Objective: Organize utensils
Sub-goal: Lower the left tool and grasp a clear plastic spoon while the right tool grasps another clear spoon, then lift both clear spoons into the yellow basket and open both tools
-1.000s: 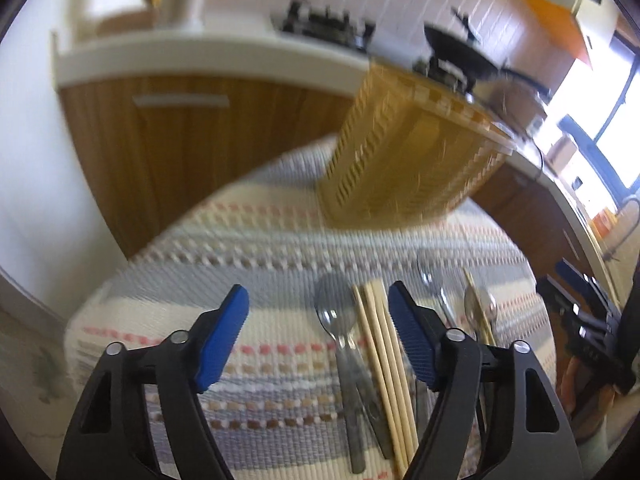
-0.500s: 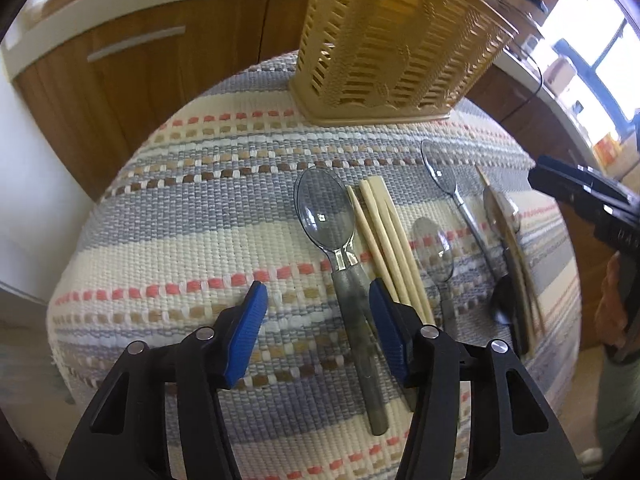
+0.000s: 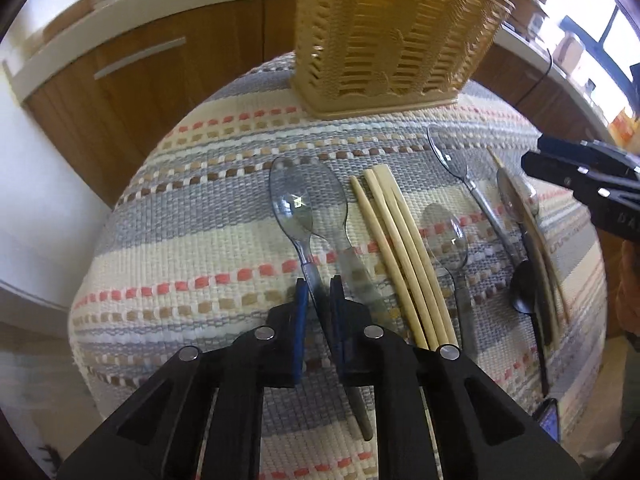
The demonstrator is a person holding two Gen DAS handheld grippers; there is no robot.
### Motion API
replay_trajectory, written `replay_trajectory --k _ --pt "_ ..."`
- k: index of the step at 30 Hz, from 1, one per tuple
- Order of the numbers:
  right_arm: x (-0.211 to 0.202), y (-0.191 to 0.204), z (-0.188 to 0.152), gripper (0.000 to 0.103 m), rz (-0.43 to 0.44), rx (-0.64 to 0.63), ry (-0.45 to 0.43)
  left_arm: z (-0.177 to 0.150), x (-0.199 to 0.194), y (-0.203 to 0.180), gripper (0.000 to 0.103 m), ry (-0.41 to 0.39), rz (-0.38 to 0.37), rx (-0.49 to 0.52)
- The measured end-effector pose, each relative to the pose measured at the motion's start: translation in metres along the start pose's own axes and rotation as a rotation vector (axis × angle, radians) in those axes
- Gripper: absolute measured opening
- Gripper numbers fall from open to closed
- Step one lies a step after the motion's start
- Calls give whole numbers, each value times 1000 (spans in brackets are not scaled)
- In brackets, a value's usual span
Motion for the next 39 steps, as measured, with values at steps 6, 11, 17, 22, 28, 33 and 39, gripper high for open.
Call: replay_trajectory --k 6,11,17,22,28,33,39 --pt "12 4 16 55 76 23 37 -1 -7 21 7 -9 13 -44" --pt "37 13 27 55 181 52 122 2 -9 38 10 -18 13 -76" --pt "62 26 33 55 182 32 189 22 -12 58 38 -56 35 -105" --pt "77 34 30 55 171 12 232 48 3 59 39 -50 57 -96" --pt "90 47 33 55 124 -34 269 70 13 57 39 -48 117 -73" --pt "94 65 34 30 62 -111 276 86 21 48 32 -52 149 -63" --pt "90 84 34 30 66 -127 243 86 10 44 31 -103 127 -67"
Point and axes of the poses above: each gripper's, at about its wrist camera, not at the fingertips, and x roughly the way its jaws point, y to its left, z to its top, the point moved 10 cm from there along x, roughly the way its jaws point, and after that the axes turned 11 degrees about -x, right-handed, at the moved point
